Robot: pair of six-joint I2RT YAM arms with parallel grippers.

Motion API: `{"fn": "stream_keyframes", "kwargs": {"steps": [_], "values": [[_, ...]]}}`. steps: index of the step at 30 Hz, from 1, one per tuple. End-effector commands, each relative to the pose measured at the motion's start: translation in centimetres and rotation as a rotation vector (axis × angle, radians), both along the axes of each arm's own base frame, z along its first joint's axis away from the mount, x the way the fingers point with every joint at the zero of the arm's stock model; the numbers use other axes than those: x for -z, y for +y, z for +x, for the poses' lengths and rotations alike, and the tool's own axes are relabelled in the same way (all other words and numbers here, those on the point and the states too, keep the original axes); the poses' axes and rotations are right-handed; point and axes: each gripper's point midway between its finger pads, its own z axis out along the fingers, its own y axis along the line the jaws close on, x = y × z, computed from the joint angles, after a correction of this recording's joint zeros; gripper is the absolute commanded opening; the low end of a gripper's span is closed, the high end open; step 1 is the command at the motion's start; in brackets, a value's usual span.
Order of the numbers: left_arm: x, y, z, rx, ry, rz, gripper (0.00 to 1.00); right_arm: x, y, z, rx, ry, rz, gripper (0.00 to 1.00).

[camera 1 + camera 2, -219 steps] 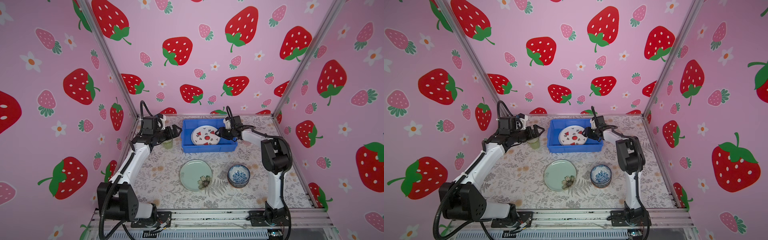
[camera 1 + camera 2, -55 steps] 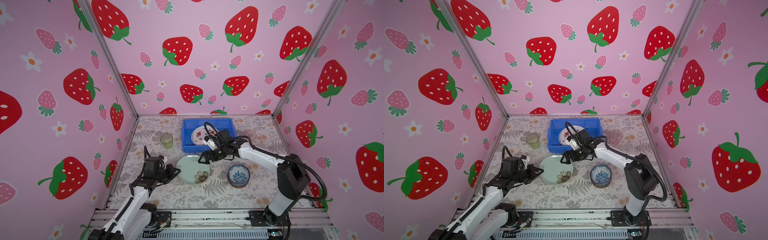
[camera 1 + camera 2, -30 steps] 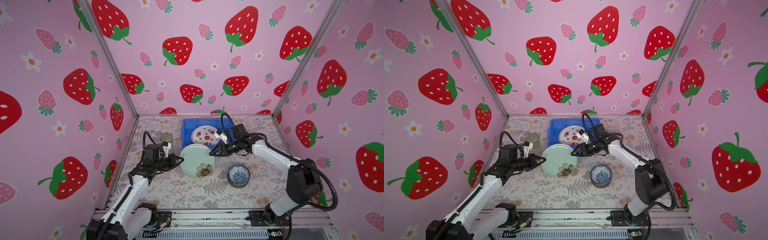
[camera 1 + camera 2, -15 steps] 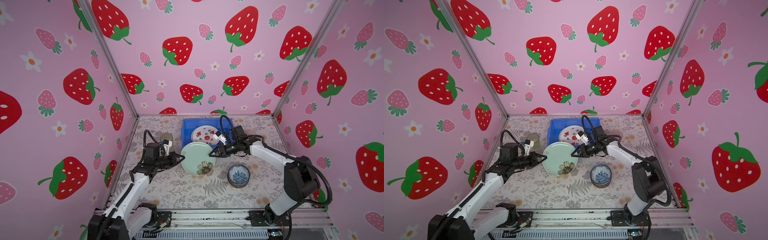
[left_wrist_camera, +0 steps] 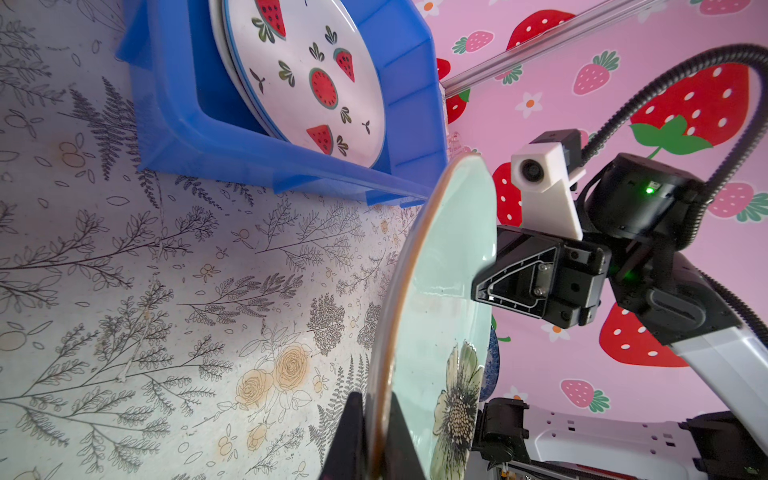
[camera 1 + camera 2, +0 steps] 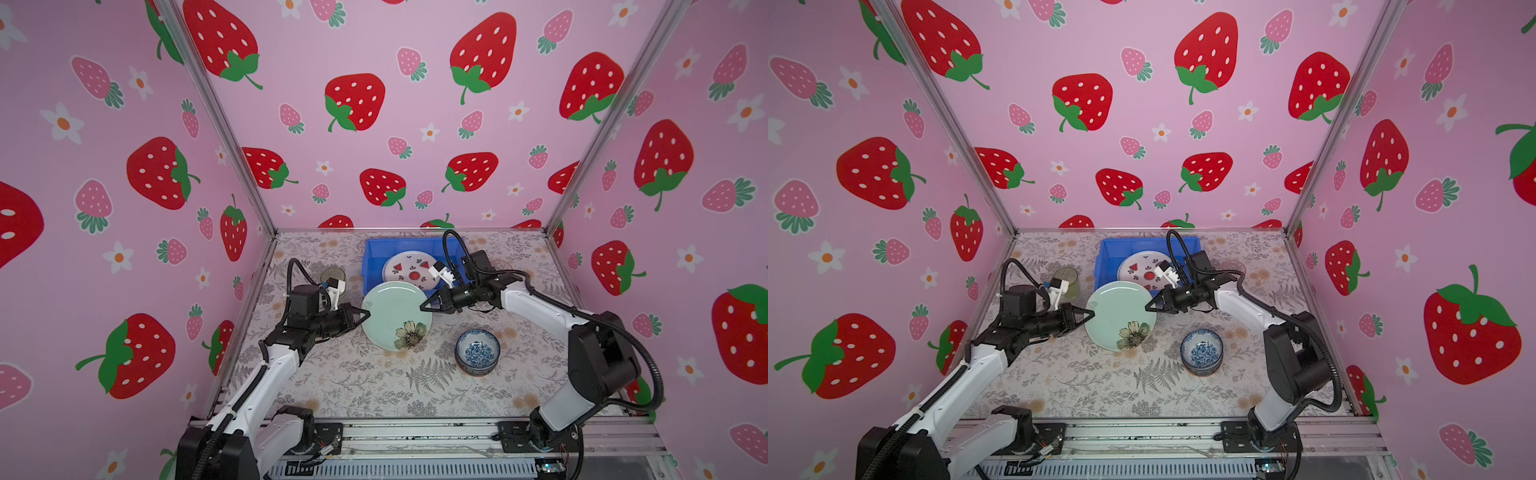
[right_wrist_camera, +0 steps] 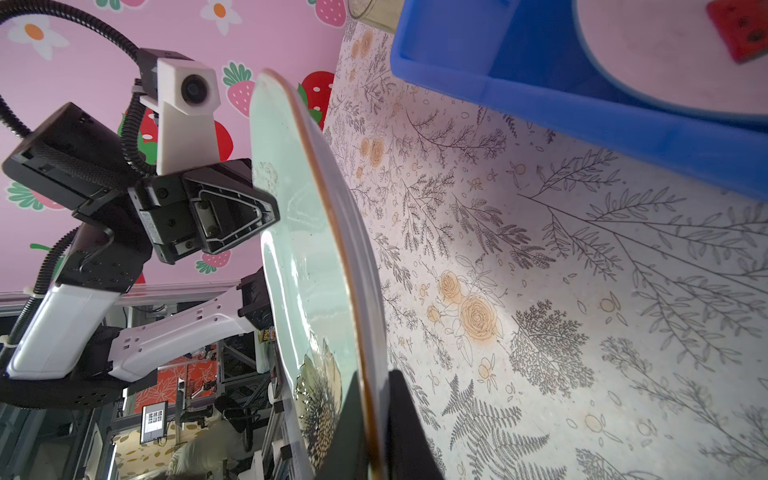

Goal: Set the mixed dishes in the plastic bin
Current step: 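Carry the green plate over the blue bin with both grippers, then lower the green plate into the bin with the right gripper while the left withdraws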

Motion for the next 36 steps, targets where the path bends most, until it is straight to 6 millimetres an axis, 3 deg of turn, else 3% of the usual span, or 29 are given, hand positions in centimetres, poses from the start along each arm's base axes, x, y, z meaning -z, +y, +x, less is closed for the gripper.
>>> {"fn": "stream_keyframes", "kwargs": {"steps": [1,6,11,14,18,24,30,36], "values": [[-3.5,-0.9,0.7,0.05,-0.097,-0.046,0.22,-1.1,0.9,-0.2,-0.041,-0.06,0.043,0.0],[-3.8,-0.6,0.8,0.046,-0.1,-0.01,0.48,-2.1,0.9,0.9,-0.016,-0.069,0.051,0.0],[-6.1,0.0,1.6,0.043,-0.137,0.038,0.86,-2.8,0.5,2.8,0.033,-0.084,0.041,0.0],[-7.2,0.9,2.7,0.029,-0.159,0.115,0.98,-3.1,0.0,4.2,0.068,-0.096,0.039,0.0],[-7.9,3.2,5.2,-0.034,-0.174,0.172,1.0,-4.2,-0.5,7.1,0.145,-0.131,0.047,0.0],[-7.5,7.2,9.9,-0.139,-0.119,0.09,1.0,-5.9,-1.4,13.0,0.297,-0.192,0.035,0.0],[-5.6,11.6,9.6,-0.244,-0.045,0.128,1.0,-5.7,-2.0,18.4,0.41,-0.206,0.024,0.0],[-4.9,12.9,9.2,-0.278,-0.029,0.148,0.99,-4.7,-1.2,22.1,0.452,-0.189,0.027,0.0]]}}
